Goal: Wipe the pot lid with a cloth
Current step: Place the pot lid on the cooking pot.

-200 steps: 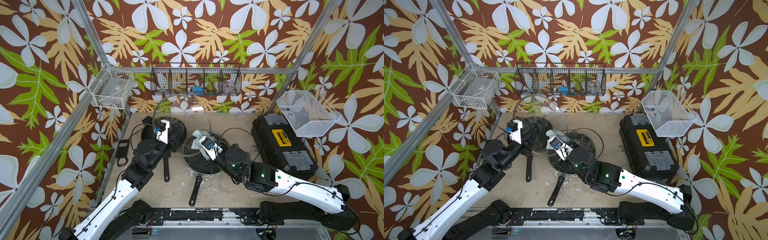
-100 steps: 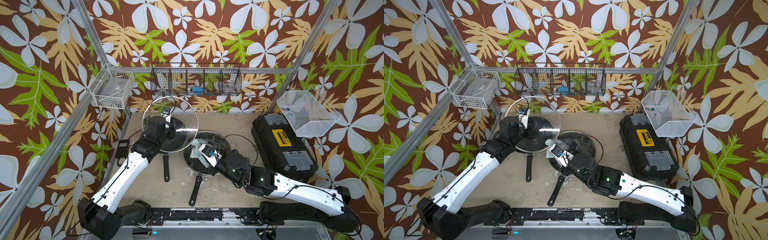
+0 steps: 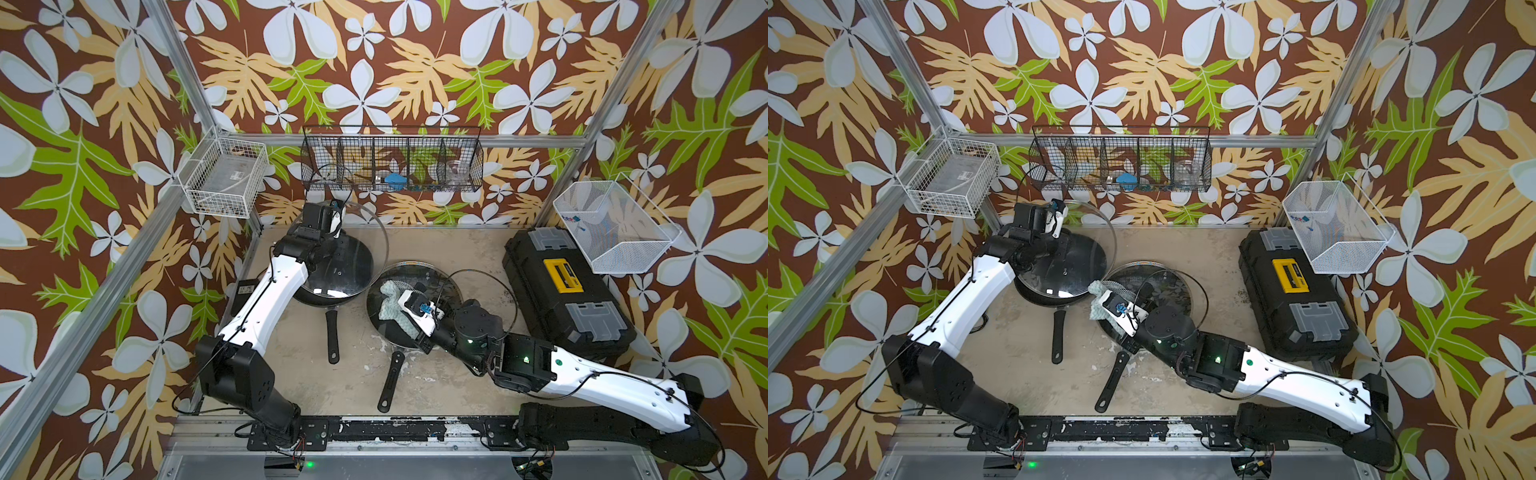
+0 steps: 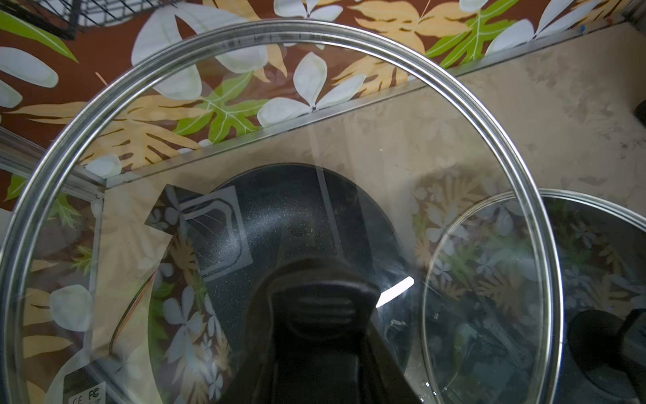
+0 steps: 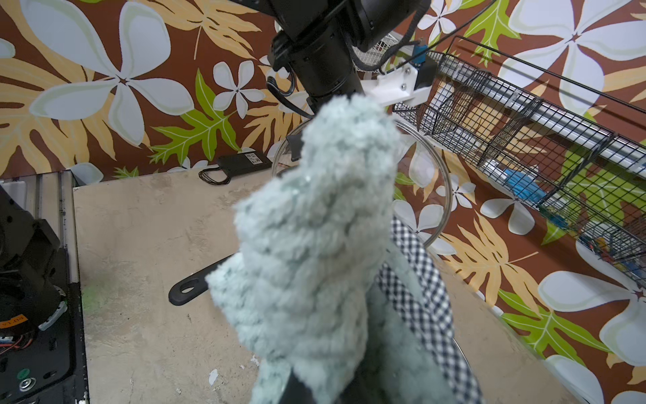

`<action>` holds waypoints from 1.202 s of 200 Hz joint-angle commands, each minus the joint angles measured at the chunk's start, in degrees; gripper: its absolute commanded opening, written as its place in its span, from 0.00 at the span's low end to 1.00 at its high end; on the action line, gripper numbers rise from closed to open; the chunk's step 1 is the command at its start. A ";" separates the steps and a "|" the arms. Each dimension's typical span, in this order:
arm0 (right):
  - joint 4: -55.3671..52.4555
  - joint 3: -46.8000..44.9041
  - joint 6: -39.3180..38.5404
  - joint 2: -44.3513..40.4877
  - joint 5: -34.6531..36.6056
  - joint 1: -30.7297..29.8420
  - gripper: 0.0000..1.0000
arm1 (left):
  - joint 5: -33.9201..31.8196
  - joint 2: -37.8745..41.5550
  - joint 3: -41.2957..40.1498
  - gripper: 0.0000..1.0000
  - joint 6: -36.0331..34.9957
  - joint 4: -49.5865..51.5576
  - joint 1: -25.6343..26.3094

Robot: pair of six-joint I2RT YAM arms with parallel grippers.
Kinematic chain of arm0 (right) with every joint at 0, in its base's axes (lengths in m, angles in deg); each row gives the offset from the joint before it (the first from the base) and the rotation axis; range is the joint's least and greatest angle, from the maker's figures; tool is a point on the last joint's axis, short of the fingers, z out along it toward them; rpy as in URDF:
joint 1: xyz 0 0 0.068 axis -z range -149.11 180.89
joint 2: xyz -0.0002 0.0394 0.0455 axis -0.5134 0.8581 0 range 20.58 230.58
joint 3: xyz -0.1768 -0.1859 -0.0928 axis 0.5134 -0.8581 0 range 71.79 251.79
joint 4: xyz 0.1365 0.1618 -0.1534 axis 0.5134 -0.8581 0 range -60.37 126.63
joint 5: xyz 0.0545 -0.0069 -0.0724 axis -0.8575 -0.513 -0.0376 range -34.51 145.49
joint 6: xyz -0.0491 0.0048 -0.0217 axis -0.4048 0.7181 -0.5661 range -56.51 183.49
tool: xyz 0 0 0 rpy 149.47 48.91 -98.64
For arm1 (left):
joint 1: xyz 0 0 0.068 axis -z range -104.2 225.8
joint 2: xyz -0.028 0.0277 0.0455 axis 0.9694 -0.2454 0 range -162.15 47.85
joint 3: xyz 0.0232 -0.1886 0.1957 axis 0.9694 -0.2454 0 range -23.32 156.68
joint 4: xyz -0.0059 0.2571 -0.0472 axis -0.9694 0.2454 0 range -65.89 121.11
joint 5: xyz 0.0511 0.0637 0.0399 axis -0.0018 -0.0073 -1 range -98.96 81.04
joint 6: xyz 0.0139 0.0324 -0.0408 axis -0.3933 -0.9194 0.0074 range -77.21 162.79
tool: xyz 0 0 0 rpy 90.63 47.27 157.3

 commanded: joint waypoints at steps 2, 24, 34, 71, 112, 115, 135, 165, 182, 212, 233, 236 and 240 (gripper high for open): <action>1.32 0.07 -0.30 -0.12 0.61 0.15 0.00 | 1.61 -3.21 3.72 0.00 -2.84 -0.16 -1.06; 1.02 0.48 -0.21 0.14 0.53 0.50 0.00 | 2.73 -7.08 6.94 0.00 -3.40 2.28 -2.23; 0.70 0.77 -0.23 0.20 0.53 0.42 0.00 | 2.92 -8.44 8.21 0.00 -3.63 3.21 -2.68; 0.09 1.22 -0.38 0.89 0.62 0.84 0.00 | 4.51 -11.93 10.27 0.00 -4.55 4.93 -5.01; 0.34 1.98 -0.30 2.29 -0.24 1.12 0.00 | 6.79 -14.67 10.86 0.00 -4.02 6.43 -7.55; 0.35 1.99 -0.30 2.40 -0.28 1.06 0.00 | 6.68 -14.83 10.99 0.00 -4.02 6.51 -7.76; 0.26 2.58 -0.35 3.15 -0.61 1.21 0.00 | 7.30 -16.06 11.58 0.00 -3.24 7.07 -8.67; 0.35 2.88 -0.38 3.66 -0.79 1.24 0.00 | 7.40 -17.54 11.87 0.00 -2.85 8.03 -9.42; 0.33 2.88 -0.34 3.62 -0.79 1.35 0.00 | 7.55 -18.08 11.79 0.00 -2.64 8.20 -9.55; 0.37 2.87 -0.29 3.59 -0.88 1.42 0.00 | 6.99 -19.38 11.44 0.00 -2.27 8.27 -9.62; 0.61 2.62 -0.30 3.53 -1.03 1.67 0.00 | 7.68 -19.61 11.19 0.00 -2.11 8.28 -9.75; 0.61 2.68 -0.30 3.51 -1.05 1.66 0.00 | 7.80 -19.60 11.13 0.00 -2.09 8.33 -9.67; 0.61 2.65 -0.30 3.57 -1.12 1.70 0.00 | 7.90 -19.60 11.08 0.00 -2.16 8.35 -9.76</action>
